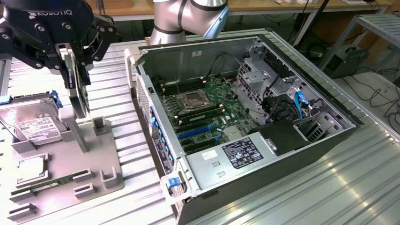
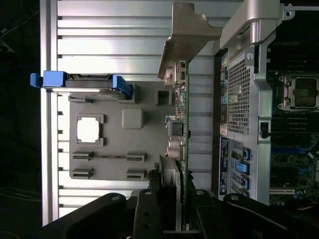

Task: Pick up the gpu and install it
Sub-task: 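Pick up the gpu and move the gpu toward the slot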

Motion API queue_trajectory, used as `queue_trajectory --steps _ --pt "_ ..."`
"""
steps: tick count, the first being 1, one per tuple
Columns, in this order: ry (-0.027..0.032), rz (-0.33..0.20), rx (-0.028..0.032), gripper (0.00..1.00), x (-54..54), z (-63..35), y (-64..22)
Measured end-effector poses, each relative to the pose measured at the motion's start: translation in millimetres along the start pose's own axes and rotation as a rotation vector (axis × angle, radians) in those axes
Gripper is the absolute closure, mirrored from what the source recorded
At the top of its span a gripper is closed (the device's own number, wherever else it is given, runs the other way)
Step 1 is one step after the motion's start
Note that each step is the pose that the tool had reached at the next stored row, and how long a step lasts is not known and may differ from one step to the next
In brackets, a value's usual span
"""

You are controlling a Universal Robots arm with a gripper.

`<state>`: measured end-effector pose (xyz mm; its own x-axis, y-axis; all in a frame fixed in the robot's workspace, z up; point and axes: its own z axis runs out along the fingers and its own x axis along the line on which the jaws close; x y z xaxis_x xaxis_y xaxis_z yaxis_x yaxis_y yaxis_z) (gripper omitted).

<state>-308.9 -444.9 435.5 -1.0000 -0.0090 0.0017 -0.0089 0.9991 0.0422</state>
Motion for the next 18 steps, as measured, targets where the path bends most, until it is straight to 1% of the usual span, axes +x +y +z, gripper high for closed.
queue_trajectory --steps 7,18 --pt "0.0001 0.000 0.0001 0.72 -1.4 -0.1 0.0" --pt "0.0000 0.000 -0.0001 0.72 -12.6 0.0 -0.1"
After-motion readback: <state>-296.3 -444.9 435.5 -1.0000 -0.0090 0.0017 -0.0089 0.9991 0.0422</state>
